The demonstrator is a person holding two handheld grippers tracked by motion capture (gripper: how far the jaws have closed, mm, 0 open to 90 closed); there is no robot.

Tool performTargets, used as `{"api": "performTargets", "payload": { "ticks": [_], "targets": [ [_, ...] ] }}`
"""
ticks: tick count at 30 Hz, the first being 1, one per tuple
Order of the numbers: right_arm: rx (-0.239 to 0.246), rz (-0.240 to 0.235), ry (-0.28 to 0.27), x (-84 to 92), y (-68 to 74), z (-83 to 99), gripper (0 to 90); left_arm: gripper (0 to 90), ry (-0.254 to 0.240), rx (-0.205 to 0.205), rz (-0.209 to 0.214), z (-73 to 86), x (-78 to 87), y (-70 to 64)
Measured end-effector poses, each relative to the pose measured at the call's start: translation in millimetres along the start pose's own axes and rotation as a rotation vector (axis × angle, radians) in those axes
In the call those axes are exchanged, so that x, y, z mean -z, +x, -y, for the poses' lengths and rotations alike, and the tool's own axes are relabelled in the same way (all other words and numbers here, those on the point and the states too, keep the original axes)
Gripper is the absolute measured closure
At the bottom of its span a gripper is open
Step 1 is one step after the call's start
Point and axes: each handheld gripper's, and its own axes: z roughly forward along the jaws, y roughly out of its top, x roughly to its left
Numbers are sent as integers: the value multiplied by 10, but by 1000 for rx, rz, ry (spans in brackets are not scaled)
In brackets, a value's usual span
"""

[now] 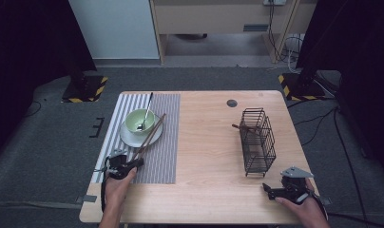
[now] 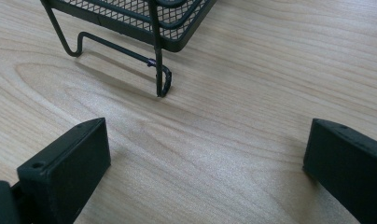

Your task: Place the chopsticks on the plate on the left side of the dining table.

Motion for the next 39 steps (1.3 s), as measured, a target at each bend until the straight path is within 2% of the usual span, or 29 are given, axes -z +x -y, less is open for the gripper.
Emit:
{"api": "performTargets", "payload": {
  "ticks": [39],
  "targets": [
    [3,-3,1,3,2,3,6,819,7,7,-8,-3,-38,0]
  ]
}}
